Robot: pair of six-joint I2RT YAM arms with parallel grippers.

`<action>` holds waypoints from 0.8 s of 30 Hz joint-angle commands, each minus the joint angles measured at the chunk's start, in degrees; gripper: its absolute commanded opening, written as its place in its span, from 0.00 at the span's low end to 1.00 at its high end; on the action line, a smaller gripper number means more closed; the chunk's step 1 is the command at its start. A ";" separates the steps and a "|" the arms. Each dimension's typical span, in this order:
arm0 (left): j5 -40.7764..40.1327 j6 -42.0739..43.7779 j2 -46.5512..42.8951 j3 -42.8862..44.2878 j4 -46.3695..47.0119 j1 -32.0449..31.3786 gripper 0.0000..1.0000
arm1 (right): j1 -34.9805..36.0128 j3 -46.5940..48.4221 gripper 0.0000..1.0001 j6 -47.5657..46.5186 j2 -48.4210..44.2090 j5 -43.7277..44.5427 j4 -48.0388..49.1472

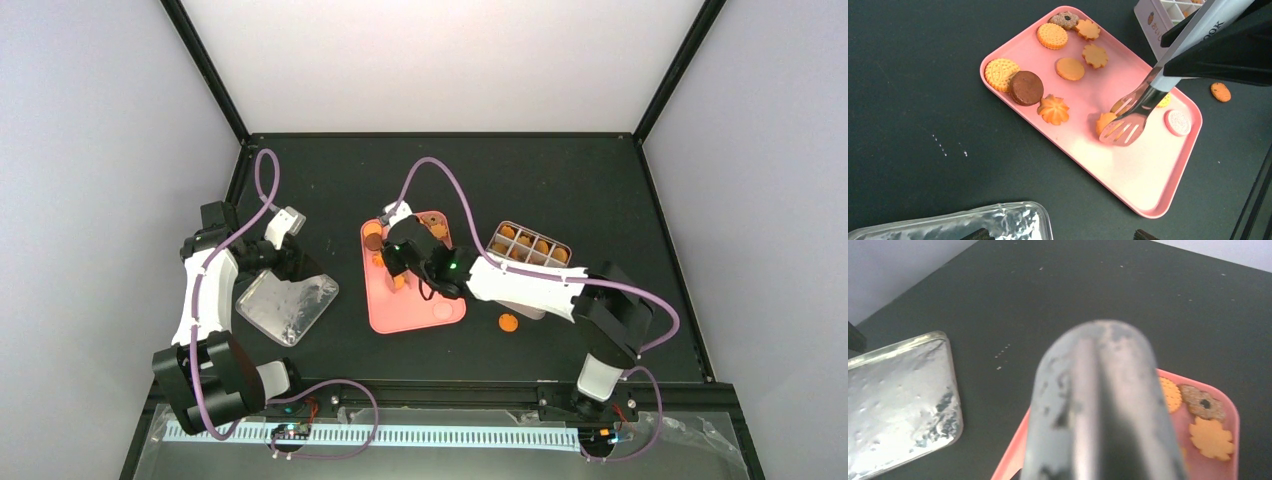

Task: Pack the cookies
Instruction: Pick up the fake cookies from the plate.

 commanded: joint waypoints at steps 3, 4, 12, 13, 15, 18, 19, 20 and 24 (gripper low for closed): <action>0.38 0.77 -0.45 1.28 -0.31 0.58 0.75 | -0.07 -2.42 0.03 -2.57 -4.49 6.51 -1.60; 0.38 0.67 -0.41 1.30 -0.18 0.59 0.75 | -0.03 -2.78 0.01 -2.50 -4.96 6.81 -1.53; 0.49 0.23 0.30 1.11 0.12 0.58 0.75 | -0.28 -6.87 0.01 -2.43 -11.19 9.53 -0.68; 0.46 0.14 0.39 0.98 0.18 0.58 0.75 | -0.44 -7.68 0.01 -2.43 -12.17 9.95 -0.62; 0.56 0.00 0.49 0.78 0.36 0.58 0.75 | -0.86 -9.12 0.01 -2.26 -14.70 10.77 -0.62; 0.63 -0.08 0.42 0.35 0.63 0.58 0.74 | -1.61 -11.67 0.01 -2.11 -19.18 12.24 -0.86; 0.69 -0.08 0.33 0.19 0.77 0.58 0.74 | -1.81 -12.55 0.01 -2.04 -20.44 12.75 -1.11; 0.78 -0.08 0.25 0.06 0.90 0.56 0.74 | -1.96 -13.39 0.01 -1.99 -21.85 13.46 -1.35; 1.46 -0.54 0.31 -0.36 1.56 0.52 0.74 | -3.19 -17.23 0.01 -1.17 -26.66 15.41 -1.99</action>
